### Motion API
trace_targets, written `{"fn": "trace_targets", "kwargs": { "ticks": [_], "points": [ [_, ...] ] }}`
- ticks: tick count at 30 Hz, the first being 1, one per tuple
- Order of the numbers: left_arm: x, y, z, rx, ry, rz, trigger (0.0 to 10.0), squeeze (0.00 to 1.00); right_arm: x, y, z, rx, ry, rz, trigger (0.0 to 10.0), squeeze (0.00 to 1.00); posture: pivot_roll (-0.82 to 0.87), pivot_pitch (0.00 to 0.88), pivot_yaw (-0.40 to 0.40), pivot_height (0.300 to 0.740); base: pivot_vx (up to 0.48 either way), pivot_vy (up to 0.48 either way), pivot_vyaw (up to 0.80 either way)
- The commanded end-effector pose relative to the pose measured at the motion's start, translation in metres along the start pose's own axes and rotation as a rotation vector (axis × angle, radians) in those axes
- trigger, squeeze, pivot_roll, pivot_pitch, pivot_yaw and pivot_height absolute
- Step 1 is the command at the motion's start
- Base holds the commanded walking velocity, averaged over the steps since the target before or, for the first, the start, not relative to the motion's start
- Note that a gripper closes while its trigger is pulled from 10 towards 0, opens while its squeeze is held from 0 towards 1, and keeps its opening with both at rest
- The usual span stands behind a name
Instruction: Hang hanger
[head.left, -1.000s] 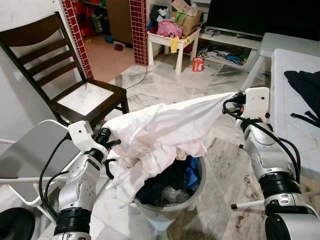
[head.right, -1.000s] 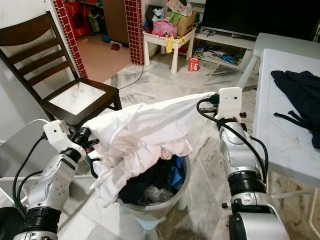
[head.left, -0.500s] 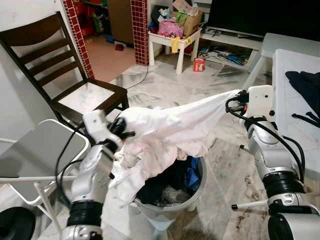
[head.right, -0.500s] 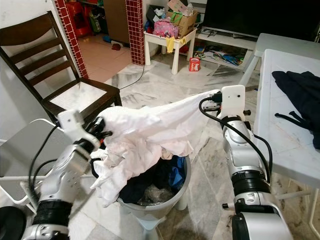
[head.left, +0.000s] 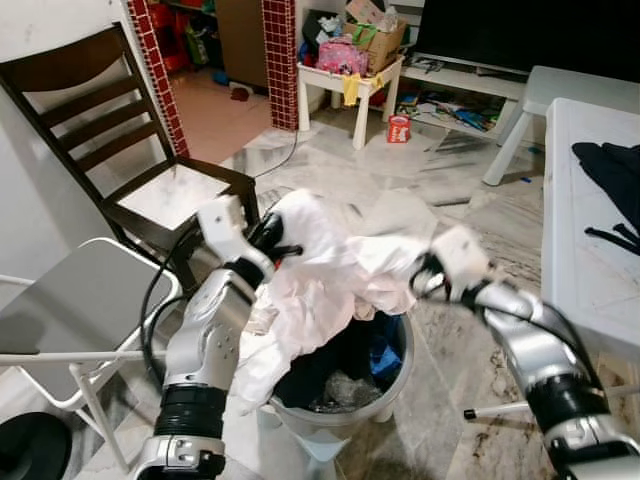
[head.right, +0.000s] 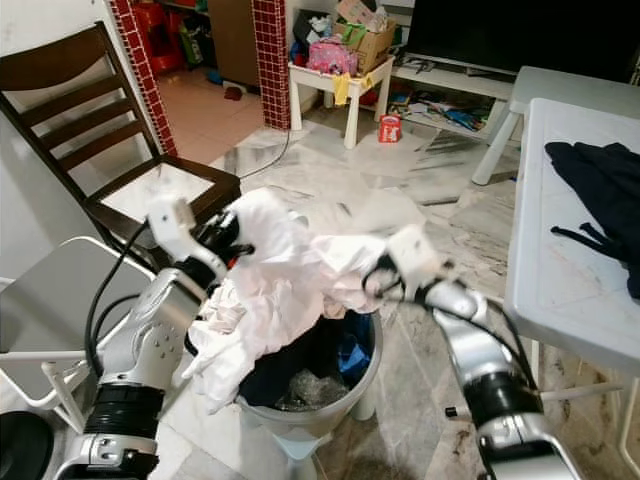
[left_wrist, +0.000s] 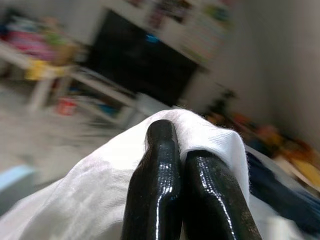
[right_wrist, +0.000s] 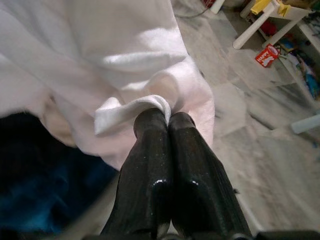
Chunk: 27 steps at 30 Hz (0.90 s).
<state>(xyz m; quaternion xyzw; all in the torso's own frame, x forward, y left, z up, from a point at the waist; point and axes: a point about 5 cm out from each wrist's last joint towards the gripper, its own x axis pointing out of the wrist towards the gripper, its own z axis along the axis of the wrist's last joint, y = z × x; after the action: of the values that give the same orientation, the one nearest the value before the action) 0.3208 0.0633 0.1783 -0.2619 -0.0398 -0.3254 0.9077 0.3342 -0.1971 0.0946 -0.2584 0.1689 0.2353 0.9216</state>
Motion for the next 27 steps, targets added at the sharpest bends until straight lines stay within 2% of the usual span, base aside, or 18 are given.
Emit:
{"fn": "trace_targets", "kwargs": {
  "ticks": [1, 2, 3, 4, 5, 7, 9, 10, 12, 13, 14, 17, 21, 22, 24, 25, 26, 27],
  "points": [
    [0.001, -0.022, -0.006, 0.017, 0.037, -0.108, 0.6, 0.00, -0.004, -0.008, -0.005, -0.124, 0.056, 0.026, 10.0, 0.00, -0.08, 0.000, -0.004, 0.740, 0.000, 0.000, 0.00],
    [0.001, -0.026, -0.008, 0.030, 0.042, -0.118, 1.4, 0.00, -0.006, -0.010, -0.008, -0.177, 0.079, 0.034, 10.0, 0.00, -0.08, 0.000, -0.003, 0.740, 0.000, 0.000, 0.00],
    [0.001, -0.027, -0.009, 0.052, 0.035, -0.107, 1.6, 0.00, -0.008, -0.010, -0.013, -0.233, 0.111, 0.052, 10.0, 0.00, -0.08, 0.000, -0.003, 0.740, 0.000, 0.000, 0.00],
    [0.002, -0.027, -0.008, 0.059, 0.029, -0.099, 1.6, 0.00, -0.009, -0.010, -0.015, -0.243, 0.120, 0.061, 10.0, 0.00, -0.08, 0.000, -0.003, 0.740, 0.000, 0.000, 0.00],
    [0.005, -0.019, 0.000, 0.076, -0.003, -0.052, 0.0, 0.00, -0.011, -0.006, -0.019, -0.254, 0.143, 0.111, 10.0, 0.00, -0.08, 0.000, -0.003, 0.740, 0.000, 0.000, 0.00],
    [0.006, -0.014, 0.005, 0.085, -0.021, -0.026, 0.0, 0.00, -0.013, -0.003, -0.022, -0.263, 0.153, 0.142, 10.0, 0.00, -0.08, 0.000, -0.003, 0.740, 0.000, 0.000, 0.00],
    [0.011, 0.004, 0.031, 0.138, -0.079, 0.048, 1.0, 0.00, -0.016, 0.007, -0.030, -0.282, 0.183, 0.209, 10.0, 0.00, -0.07, 0.000, -0.002, 0.740, 0.000, 0.000, 0.00],
    [0.011, 0.004, 0.031, 0.138, -0.079, 0.048, 1.0, 0.00, -0.016, 0.007, -0.030, -0.282, 0.183, 0.209, 10.0, 0.00, -0.07, 0.000, -0.002, 0.740, 0.000, 0.000, 0.00],
    [0.014, 0.013, 0.058, 0.177, -0.129, 0.072, 2.1, 0.00, -0.017, 0.016, -0.037, -0.297, 0.198, 0.252, 10.0, 0.00, -0.07, 0.000, -0.004, 0.740, 0.000, 0.000, 0.00],
    [0.014, 0.013, 0.058, 0.177, -0.129, 0.072, 2.1, 0.00, -0.017, 0.016, -0.037, -0.297, 0.198, 0.252, 10.0, 0.00, -0.07, 0.000, -0.004, 0.740, 0.000, 0.000, 0.00],
    [0.017, 0.015, 0.074, 0.204, -0.162, 0.073, 2.2, 0.00, -0.017, 0.021, -0.040, -0.312, 0.203, 0.281, 10.0, 0.00, -0.06, 0.000, 0.000, 0.740, 0.000, 0.000, 0.00],
    [0.022, 0.018, 0.096, 0.253, -0.208, 0.085, 1.9, 0.00, -0.015, 0.029, -0.041, -0.289, 0.188, 0.298, 10.0, 0.00, -0.06, 0.000, 0.005, 0.740, 0.000, 0.000, 0.00],
    [0.026, 0.024, 0.104, 0.280, -0.239, 0.134, 0.7, 0.00, -0.012, 0.036, -0.042, -0.229, 0.155, 0.271, 10.0, 0.00, -0.06, 0.000, 0.012, 0.740, 0.000, 0.000, 0.00],
    [0.026, 0.028, 0.108, 0.297, -0.258, 0.173, 0.0, 0.00, -0.009, 0.040, -0.037, -0.213, 0.081, 0.237, 10.0, 0.00, -0.06, 0.000, 0.015, 0.740, 0.000, 0.000, 0.00],
    [0.027, 0.030, 0.109, 0.303, -0.265, 0.193, 0.0, 0.00, -0.005, 0.041, -0.026, -0.095, -0.030, 0.152, 10.0, 0.00, -0.07, 0.000, 0.018, 0.740, 0.000, 0.000, 0.00],
    [0.026, 0.031, 0.109, 0.298, -0.265, 0.199, 0.0, 0.00, -0.004, 0.041, -0.021, 0.011, -0.077, 0.139, 10.0, 1.00, -0.06, 0.000, 0.019, 0.740, 0.000, 0.000, 0.00],
    [0.026, 0.032, 0.109, 0.295, -0.264, 0.203, 0.0, 0.00, -0.004, 0.041, -0.018, 0.079, -0.110, 0.134, 10.0, 1.00, -0.06, 0.000, 0.019, 0.740, 0.000, 0.000, 0.00],
    [0.026, 0.032, 0.107, 0.290, -0.260, 0.203, 0.3, 0.00, -0.006, 0.044, -0.014, 0.110, -0.151, 0.155, 10.0, 1.00, -0.07, 0.000, 0.021, 0.740, 0.000, 0.000, 0.00]
  ]
}}
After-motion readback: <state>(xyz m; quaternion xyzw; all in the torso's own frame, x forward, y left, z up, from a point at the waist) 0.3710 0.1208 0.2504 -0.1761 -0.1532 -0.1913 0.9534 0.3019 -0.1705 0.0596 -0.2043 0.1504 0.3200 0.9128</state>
